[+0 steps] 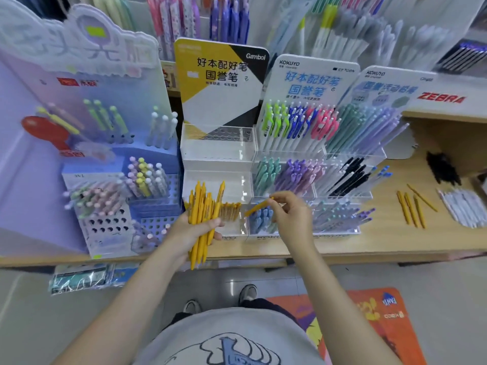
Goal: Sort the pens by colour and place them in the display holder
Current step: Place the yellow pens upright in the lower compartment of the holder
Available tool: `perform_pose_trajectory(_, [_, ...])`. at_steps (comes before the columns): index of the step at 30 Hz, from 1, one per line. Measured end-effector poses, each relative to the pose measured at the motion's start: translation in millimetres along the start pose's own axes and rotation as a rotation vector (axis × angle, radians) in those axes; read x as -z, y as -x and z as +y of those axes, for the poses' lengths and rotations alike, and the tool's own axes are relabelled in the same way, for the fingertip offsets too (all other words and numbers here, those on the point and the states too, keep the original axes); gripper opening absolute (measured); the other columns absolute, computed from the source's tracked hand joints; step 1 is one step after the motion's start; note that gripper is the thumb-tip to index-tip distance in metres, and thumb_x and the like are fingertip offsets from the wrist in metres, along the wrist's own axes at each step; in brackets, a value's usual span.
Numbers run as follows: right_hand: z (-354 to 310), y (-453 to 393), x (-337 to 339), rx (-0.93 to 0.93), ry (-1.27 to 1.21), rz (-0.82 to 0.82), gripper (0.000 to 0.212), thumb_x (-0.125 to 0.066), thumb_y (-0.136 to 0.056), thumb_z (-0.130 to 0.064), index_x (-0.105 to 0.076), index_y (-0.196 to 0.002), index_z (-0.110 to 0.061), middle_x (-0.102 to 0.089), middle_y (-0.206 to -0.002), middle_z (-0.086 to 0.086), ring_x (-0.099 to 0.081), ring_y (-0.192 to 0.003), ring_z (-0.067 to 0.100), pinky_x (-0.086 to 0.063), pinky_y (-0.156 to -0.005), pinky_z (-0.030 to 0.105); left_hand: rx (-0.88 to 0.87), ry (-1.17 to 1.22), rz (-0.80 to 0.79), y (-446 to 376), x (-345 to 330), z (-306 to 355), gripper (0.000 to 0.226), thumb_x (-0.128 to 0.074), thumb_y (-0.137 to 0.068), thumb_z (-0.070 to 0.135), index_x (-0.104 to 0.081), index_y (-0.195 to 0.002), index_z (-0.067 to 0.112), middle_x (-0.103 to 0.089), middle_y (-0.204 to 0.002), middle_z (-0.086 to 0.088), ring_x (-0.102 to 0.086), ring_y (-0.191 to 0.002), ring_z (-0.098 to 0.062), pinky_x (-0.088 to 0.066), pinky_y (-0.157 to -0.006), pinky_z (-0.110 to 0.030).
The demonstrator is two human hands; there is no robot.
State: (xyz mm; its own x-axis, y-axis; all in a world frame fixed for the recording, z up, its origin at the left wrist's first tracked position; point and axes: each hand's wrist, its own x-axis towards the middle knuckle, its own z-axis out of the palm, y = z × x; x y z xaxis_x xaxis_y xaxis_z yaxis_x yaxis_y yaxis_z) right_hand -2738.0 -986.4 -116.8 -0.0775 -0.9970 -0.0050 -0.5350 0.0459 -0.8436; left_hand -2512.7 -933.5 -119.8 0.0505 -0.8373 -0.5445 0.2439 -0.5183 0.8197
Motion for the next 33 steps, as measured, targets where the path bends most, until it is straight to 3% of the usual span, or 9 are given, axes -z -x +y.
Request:
perform_pose_trajectory(4, [-1.1, 0.8, -17.0, 0.053, 0.159, 0.046, 0.006, -0.067, -0.092, -0.018, -0.069, -0.097, -0.015, -0.071, -0.075, 0.003, -0.067, -0.067, 0.024, -0.055, -0.06, 0.044, 0.019, 0.022, -0.041, -3.3, 6.0, 0.8, 0.017, -0.071, -0.088, 0.009, -0.064, -0.103, 0.012, -0.077, -0.093, -0.01, -0.072, -0.071, -0.021, -0.055, -0.063, -0.033])
perform_pose_trajectory(9, [0.0, -1.8, -28.2, 0.043, 0.292, 0.009, 0.007, -0.064, -0.095, -0.022, -0.067, -0.094, -0.016, -0.064, -0.071, -0.002, -0.055, -0.054, 0.016, -0.053, -0.057, 0.04, 0.015, 0.029, -0.062, -6.1, 14.9, 2.7, 0.019, -0.072, -0.087, 0.009, -0.064, -0.104, 0.012, -0.077, -0.094, -0.011, -0.072, -0.074, -0.024, -0.055, -0.069, -0.038])
perform_pose_trajectory(13, [-2.8, -6.0, -29.8, 0.053, 0.309, 0.026, 0.009, -0.064, -0.095, -0.022, -0.068, -0.097, -0.015, -0.068, -0.08, -0.003, -0.059, -0.057, 0.02, -0.052, -0.056, 0.037, 0.017, 0.013, -0.082, -7.0, 17.6, 4.8, 0.022, -0.072, -0.087, 0.011, -0.063, -0.107, 0.012, -0.077, -0.096, -0.01, -0.072, -0.075, -0.023, -0.055, -0.069, -0.037])
perform_pose_trajectory(18, [-0.8, -9.5, -36.4, 0.082, 0.306, -0.028, 0.01, -0.068, -0.091, -0.021, -0.075, -0.092, -0.013, -0.067, -0.085, -0.002, -0.054, -0.073, 0.007, -0.045, -0.067, 0.026, 0.028, 0.011, -0.095, -10.3, 17.7, 9.0, 0.022, -0.072, -0.087, 0.011, -0.063, -0.107, 0.012, -0.076, -0.097, -0.011, -0.072, -0.075, -0.022, -0.056, -0.072, -0.04])
perform_pose_trajectory(22, [5.1, -10.5, -41.1, 0.036, 0.221, -0.02, 0.012, -0.073, -0.087, -0.02, -0.079, -0.095, -0.014, -0.061, -0.085, 0.004, -0.053, -0.073, -0.004, -0.038, -0.068, 0.006, 0.029, 0.001, -0.109, -12.0, 17.8, 10.9, 0.026, -0.073, -0.087, 0.012, -0.062, -0.111, 0.011, -0.077, -0.097, -0.009, -0.072, -0.077, -0.021, -0.056, -0.075, -0.041])
perform_pose_trajectory(24, [8.5, -12.4, -43.6, 0.029, 0.233, -0.017, 0.015, -0.073, -0.087, -0.023, -0.079, -0.097, -0.014, -0.06, -0.084, 0.003, -0.053, -0.071, -0.001, -0.039, -0.067, 0.009, 0.036, 0.003, -0.11, -11.2, 16.9, 12.1, 0.026, -0.072, -0.087, 0.012, -0.062, -0.111, 0.011, -0.077, -0.096, -0.008, -0.072, -0.076, -0.02, -0.057, -0.074, -0.039])
perform_pose_trajectory(27, [10.9, -15.5, -49.8, 0.035, 0.272, -0.02, 0.017, -0.071, -0.089, -0.028, -0.078, -0.099, -0.017, -0.057, -0.082, 0.001, -0.054, -0.071, 0.013, -0.048, -0.066, 0.029, 0.049, 0.022, -0.104, -9.3, 16.3, 12.2, 0.023, -0.071, -0.088, 0.011, -0.062, -0.11, 0.011, -0.077, -0.095, -0.01, -0.071, -0.075, -0.021, -0.058, -0.075, -0.04])
perform_pose_trajectory(33, [10.1, -18.7, -55.7, 0.042, 0.302, 0.002, 0.019, -0.068, -0.091, -0.033, -0.078, -0.1, -0.02, -0.055, -0.082, 0.002, -0.055, -0.071, 0.017, -0.049, -0.062, 0.032, 0.081, 0.006, -0.12, -5.8, 19.1, 14.1, 0.023, -0.069, -0.089, 0.012, -0.061, -0.111, 0.012, -0.077, -0.096, -0.009, -0.072, -0.072, -0.019, -0.056, -0.081, -0.044])
